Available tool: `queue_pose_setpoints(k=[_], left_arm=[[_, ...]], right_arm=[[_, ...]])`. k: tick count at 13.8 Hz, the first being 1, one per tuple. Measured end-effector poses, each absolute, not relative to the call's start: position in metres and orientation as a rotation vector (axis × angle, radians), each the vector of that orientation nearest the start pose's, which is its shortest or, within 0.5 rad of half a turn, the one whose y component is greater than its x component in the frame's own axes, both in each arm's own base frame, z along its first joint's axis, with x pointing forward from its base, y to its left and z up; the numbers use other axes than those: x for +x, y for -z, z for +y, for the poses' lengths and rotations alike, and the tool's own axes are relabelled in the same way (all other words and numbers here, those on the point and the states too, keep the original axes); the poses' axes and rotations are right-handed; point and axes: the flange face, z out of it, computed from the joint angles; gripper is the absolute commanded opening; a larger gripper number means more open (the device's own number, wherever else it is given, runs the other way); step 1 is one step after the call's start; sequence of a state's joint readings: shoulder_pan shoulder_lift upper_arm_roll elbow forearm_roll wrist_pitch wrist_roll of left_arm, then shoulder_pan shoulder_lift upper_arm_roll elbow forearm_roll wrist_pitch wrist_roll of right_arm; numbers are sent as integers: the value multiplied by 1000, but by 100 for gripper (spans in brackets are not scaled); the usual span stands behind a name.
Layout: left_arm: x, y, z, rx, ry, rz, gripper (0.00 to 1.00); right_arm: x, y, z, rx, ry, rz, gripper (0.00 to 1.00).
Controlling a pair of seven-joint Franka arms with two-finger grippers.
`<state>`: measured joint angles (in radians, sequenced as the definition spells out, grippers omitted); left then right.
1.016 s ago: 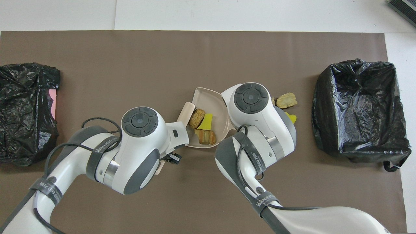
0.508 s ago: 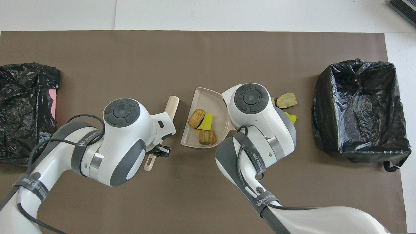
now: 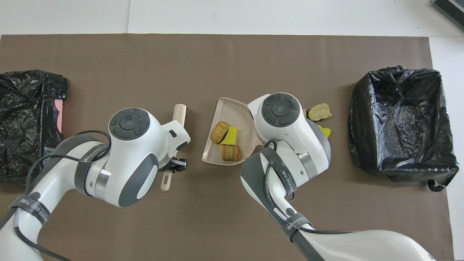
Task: Sweep and dump trash in bin
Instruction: 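Carry the loaded dustpan to the black bag with the right gripper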
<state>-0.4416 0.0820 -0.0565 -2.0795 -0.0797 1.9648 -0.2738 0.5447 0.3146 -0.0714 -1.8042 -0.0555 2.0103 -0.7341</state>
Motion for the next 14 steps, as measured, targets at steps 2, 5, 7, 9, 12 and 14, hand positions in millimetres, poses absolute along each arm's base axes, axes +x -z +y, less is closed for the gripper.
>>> queue_pose_setpoints(k=[2,5,7,9,12,14], left_arm=[[458,-367,-266,-3118,-282,228,0],[435,-356,-267,-3125,-240,126,0],[427,-357,-269,-3121,-240,101,0],[409,-359,-285,-3114,-236,87,0],[359,-364,-332,-3099,-221,71,0],[319,-366,-359,-3095,-227,50,0]], right_arm=[[557,-364,279,-2610,-184,-1839,0],[574,-379,244,-2666,-148,-1762,0],[587,-402,212,-2710,-97,-1700,0],[595,-434,182,-2728,-65,-1646,0],[599,-489,124,-2761,-15,-1568,0],[593,-519,76,-2784,-10,-1521,0]])
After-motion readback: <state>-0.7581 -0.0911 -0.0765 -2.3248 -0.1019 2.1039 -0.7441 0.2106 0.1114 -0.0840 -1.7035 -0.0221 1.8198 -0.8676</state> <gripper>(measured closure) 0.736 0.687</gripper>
